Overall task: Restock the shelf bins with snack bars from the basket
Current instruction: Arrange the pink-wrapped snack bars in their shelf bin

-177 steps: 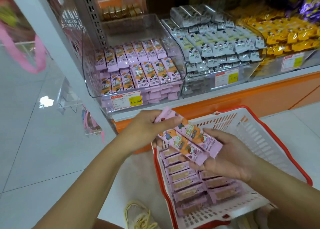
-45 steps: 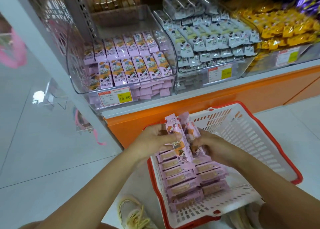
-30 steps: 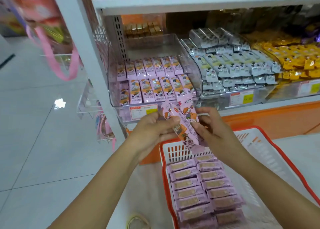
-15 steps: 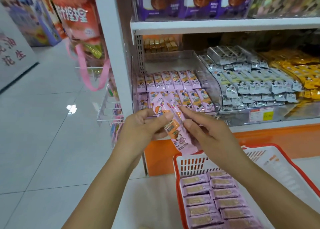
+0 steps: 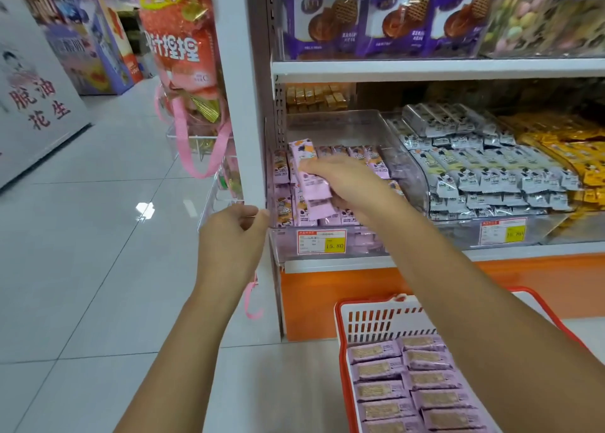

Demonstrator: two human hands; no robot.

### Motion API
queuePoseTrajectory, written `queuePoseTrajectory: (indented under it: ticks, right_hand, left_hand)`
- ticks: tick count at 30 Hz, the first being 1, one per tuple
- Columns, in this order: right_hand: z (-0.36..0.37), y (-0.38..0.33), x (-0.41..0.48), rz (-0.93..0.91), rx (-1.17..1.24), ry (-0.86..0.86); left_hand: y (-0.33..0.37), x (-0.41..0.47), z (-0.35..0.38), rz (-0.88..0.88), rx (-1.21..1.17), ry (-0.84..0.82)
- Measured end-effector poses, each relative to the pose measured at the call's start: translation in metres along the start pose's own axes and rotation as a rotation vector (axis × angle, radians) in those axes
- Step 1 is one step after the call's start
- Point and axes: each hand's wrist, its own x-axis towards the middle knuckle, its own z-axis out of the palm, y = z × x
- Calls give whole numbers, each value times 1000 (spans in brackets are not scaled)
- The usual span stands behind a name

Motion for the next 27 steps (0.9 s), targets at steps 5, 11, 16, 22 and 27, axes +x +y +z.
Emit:
queuePoseTrajectory:
  ticks: [5,11,16,22,27]
  right_hand:
    - [41,-4,26,46,-17,41]
    - [67,2,15,-13,-327,150]
    - [72,4,8,-71,-441,203]
    - [58,8,13,-215,-455,232]
    - [33,7,3,-273,-518,-85]
  left_hand:
    - [-2,0,4,43,69,-17]
    - [-7,5,4,103,109,-35]
    - [-8,6,4,144,136,-50]
    - [-10,4,3,153,121,-50]
    - [-10,5,3,148,107,-57]
